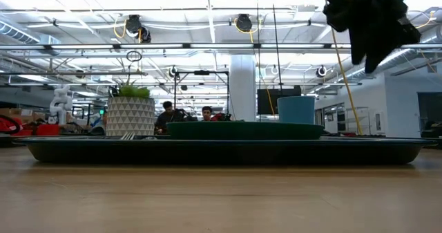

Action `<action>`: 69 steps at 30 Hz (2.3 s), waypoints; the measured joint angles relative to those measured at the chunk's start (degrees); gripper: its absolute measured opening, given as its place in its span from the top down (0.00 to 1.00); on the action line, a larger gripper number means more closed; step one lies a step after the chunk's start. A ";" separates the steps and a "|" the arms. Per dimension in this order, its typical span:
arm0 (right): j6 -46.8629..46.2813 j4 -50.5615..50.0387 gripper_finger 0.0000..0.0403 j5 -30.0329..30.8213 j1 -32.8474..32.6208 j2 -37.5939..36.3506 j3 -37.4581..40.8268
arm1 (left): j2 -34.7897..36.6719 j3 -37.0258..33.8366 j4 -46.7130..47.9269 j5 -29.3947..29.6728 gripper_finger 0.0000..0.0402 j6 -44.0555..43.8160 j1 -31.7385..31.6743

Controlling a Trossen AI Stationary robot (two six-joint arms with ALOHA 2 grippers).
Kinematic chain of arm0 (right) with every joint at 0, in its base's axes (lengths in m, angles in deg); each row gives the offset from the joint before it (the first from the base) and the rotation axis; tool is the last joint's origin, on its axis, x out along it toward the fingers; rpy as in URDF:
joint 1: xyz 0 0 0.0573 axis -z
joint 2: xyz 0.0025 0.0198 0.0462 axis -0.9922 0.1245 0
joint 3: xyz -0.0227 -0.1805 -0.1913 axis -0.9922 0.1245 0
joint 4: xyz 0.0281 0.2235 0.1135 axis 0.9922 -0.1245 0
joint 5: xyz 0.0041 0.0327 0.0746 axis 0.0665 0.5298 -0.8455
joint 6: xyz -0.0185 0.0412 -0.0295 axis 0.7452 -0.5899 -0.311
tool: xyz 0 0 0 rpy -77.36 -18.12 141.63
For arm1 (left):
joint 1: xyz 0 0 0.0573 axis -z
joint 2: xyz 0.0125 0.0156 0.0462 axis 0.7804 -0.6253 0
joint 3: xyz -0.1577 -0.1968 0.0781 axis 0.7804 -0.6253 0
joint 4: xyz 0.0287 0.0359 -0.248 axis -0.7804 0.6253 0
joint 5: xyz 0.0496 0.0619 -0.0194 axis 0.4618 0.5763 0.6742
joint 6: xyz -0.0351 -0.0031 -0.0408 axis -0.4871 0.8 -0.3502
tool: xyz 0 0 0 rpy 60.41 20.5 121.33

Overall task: Pick and place plate/cup/fork/spoon on tray
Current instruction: Adjust the green plate on the dark green serving tray

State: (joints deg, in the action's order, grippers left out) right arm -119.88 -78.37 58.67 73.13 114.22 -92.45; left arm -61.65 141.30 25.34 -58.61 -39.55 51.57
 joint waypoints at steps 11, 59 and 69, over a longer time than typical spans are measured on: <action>-2.78 24.89 0.59 2.41 -5.09 -0.17 7.78 | 3.59 -0.09 3.48 0.58 0.75 -12.94 2.42; 60.20 64.94 0.59 23.57 -2.63 10.89 -43.88 | 29.12 -0.11 51.91 -3.06 0.75 6.27 3.12; 69.73 50.03 0.59 12.26 8.28 24.42 -66.17 | 31.18 -0.11 51.97 -3.06 0.75 3.23 2.68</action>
State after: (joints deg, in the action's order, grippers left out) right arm -50.15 -28.33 70.93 81.41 138.64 -158.62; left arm -30.47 141.19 77.31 -61.66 -36.32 54.26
